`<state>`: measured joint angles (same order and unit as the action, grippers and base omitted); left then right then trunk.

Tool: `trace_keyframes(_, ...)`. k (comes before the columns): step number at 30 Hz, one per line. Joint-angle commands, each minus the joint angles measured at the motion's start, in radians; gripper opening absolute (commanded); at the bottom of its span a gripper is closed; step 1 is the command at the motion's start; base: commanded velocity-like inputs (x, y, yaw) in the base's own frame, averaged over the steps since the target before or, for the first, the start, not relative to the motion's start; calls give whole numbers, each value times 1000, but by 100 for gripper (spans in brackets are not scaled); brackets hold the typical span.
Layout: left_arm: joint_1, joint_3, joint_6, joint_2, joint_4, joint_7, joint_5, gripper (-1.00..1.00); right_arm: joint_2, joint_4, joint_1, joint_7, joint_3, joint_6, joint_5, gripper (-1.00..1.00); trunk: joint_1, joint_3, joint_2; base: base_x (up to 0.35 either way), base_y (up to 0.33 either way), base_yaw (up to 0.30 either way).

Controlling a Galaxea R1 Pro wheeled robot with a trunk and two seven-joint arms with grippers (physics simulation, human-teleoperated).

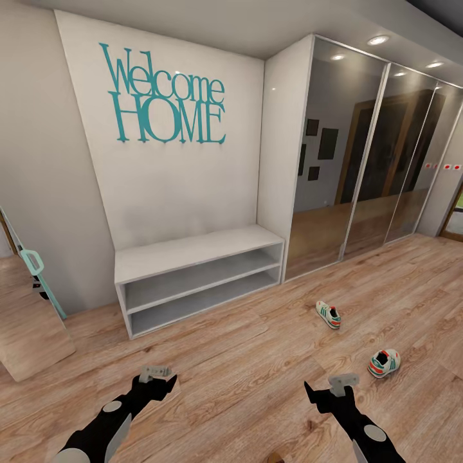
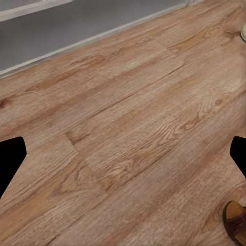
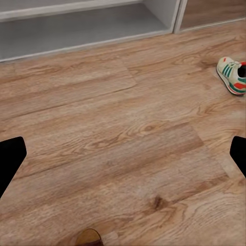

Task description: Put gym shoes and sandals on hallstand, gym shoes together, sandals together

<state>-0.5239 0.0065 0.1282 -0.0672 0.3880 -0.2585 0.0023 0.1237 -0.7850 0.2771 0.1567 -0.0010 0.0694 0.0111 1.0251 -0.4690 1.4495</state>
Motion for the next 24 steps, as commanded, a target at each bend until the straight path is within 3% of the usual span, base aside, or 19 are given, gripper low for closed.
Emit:
trace_keyframes(1, -1, 1, 3, 0, -1, -4, 0, 100, 0, 1, 1, 4, 0, 3, 1, 100, 0, -1, 1, 0, 0, 0)
trace_keyframes(8, -1, 0, 2, 0, -1, -4, -1, 100, 1, 3, 1, 3, -1, 3, 1, 100, 23, -22, 43, 0, 0, 0)
trace_keyframes(24, -1, -2, -1, 8, -1, -1, -1, 100, 1, 50, 1, 3, -1, 3, 1, 100, 84, -95, 155, 0, 0, 9)
